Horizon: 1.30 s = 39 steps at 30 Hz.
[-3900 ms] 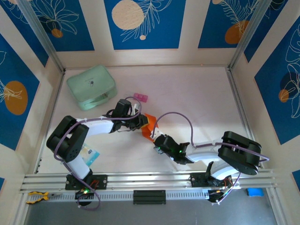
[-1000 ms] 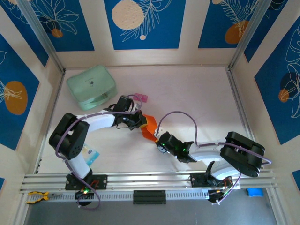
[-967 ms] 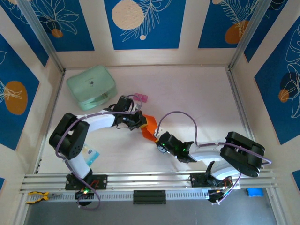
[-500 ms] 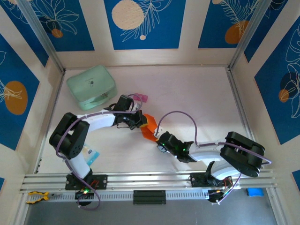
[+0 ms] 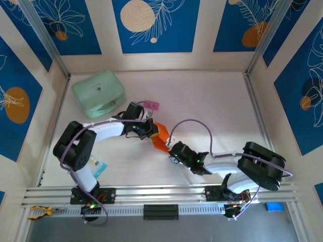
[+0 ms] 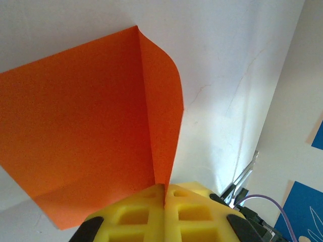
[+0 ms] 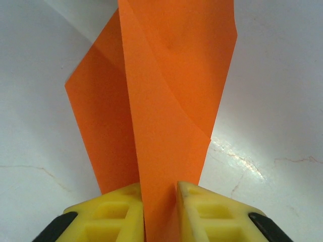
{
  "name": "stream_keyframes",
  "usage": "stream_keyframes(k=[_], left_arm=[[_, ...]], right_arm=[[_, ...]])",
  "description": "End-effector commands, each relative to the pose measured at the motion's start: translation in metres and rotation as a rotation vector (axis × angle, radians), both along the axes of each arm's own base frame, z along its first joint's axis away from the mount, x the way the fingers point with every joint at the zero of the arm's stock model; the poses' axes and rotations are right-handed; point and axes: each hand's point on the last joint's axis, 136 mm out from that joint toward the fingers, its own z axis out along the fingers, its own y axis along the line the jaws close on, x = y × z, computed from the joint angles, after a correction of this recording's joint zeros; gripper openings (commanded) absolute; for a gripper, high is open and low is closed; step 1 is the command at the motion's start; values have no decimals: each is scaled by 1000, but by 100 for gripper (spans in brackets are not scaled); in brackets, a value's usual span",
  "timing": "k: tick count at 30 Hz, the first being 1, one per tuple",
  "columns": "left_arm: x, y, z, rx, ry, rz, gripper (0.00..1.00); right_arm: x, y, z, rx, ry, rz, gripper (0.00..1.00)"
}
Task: Fold a paper plane with a square sheet of paper (pick it up from the middle)
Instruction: Fourth fold the wing at the center of the table.
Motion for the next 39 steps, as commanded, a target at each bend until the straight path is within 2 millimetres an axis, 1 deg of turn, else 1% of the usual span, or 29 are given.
stream_keyframes(k=[1,6,12,15,17,18,20,22,25,26,31,39], left_arm=[[3,3,0,3,26,7,5],[3,3,-1,5,26,10,5],[3,3,-1,4,26,10,6],[3,3,-1,6,24,11,8],[3,3,0,5,22,11,10],[3,3,0,6,20,11,12],[4,5,1,9,12,17,17],[4,8,3,21,-2,27,28],[5,14,7,44,-27,44,41],[5,16,8,53,-33,49,43],[6,22,12,78,-53,60,49],[4,28,12,93,-54,69,51]], right_arm=[[4,8,14,72,-14,-13,23],[3,8,13,102,9,-14,20],[2,7,9,91,24,-19,17],[1,7,8,95,34,-18,15],[1,7,6,97,46,-19,14],[1,7,5,98,53,-22,12],[0,7,3,107,67,-26,11],[-1,8,1,119,84,-37,11],[-2,11,-3,141,118,-52,11],[-3,12,-5,144,127,-52,12],[-4,14,-12,157,165,-75,12],[-9,18,-19,227,257,-92,12]])
